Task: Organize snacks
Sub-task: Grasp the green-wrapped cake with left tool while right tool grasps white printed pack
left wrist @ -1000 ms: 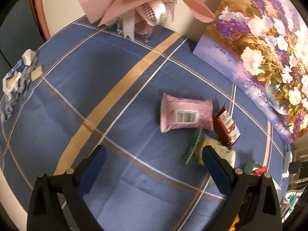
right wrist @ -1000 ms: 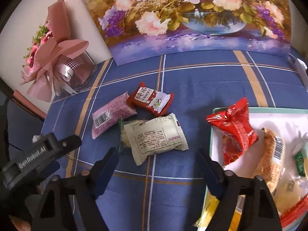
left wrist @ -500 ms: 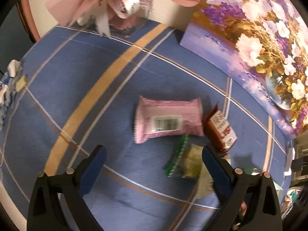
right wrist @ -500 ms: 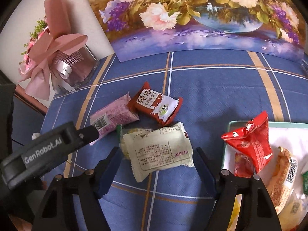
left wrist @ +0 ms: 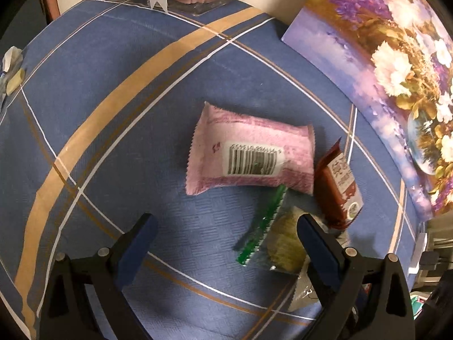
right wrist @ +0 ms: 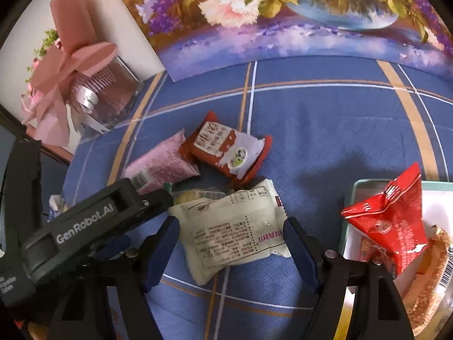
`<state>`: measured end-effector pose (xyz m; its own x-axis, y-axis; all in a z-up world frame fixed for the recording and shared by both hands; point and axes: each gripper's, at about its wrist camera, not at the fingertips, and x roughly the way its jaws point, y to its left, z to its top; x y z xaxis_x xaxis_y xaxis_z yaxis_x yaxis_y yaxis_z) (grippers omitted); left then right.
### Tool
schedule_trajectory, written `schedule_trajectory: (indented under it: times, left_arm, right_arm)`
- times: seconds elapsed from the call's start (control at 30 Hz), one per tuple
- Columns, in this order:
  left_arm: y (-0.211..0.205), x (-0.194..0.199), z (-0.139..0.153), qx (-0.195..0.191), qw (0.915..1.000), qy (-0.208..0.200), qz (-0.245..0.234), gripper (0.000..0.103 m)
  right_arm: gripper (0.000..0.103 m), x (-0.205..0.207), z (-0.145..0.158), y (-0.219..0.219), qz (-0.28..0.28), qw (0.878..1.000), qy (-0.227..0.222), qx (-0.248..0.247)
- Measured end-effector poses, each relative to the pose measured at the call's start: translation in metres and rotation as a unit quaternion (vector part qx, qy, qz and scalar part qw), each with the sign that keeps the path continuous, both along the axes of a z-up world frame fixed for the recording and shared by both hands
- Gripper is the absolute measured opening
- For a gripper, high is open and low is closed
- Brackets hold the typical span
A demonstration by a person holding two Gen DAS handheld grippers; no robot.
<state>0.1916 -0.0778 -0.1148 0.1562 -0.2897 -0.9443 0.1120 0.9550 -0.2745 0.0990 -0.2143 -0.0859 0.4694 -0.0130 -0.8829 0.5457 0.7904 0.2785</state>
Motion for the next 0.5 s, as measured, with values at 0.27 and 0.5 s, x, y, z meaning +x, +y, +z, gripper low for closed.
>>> schedule_trajectory:
  times: [0.27, 0.5]
  left_arm:
    - [-0.0002, -0.0020, 0.0011, -0.005, 1.0000, 0.002, 0.002, 0.099]
    - [-0.0060, -0.0070, -0.0016, -0.006, 0.9999, 0.010, -0.003, 0.099]
  right_arm:
    - [0.070, 0.0012, -0.0021, 0.0035, 0.006, 1.000, -0.001, -0.014]
    - [0.061, -0.0049, -0.0011, -0.0007, -0.001, 1.000, -0.006, -0.018]
